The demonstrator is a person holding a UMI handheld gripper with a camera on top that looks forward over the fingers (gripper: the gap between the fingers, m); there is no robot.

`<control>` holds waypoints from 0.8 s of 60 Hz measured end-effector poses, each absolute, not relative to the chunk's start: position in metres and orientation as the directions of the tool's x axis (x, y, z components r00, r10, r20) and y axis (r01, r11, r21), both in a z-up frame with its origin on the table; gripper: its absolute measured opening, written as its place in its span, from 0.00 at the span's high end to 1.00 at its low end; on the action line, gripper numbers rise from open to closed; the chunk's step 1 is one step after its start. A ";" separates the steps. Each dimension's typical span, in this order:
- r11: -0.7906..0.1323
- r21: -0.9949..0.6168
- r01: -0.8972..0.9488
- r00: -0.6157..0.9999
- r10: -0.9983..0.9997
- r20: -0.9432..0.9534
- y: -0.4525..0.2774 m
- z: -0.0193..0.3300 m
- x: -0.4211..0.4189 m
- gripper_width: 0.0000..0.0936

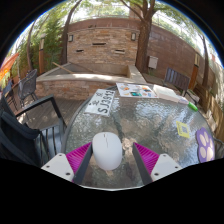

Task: Arrange mouse

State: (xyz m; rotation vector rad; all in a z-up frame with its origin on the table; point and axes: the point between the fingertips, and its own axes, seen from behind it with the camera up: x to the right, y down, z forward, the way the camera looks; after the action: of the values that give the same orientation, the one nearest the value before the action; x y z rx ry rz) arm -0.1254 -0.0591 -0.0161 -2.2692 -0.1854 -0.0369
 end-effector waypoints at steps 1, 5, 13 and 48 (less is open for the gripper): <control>-0.636 -0.758 0.142 0.989 0.126 0.079 -0.056 -0.016 -0.127 0.14; -0.641 -0.755 0.137 0.988 0.144 0.057 -0.055 -0.016 -0.133 0.28; -0.634 -0.753 0.174 0.979 0.192 0.064 -0.055 -0.018 -0.144 0.48; -0.159 -0.987 -0.010 0.988 0.153 -0.035 -0.041 0.321 -0.015 0.61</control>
State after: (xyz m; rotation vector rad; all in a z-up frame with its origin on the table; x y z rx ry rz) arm -0.0152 -0.0407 0.3210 -1.7261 -0.1073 0.1441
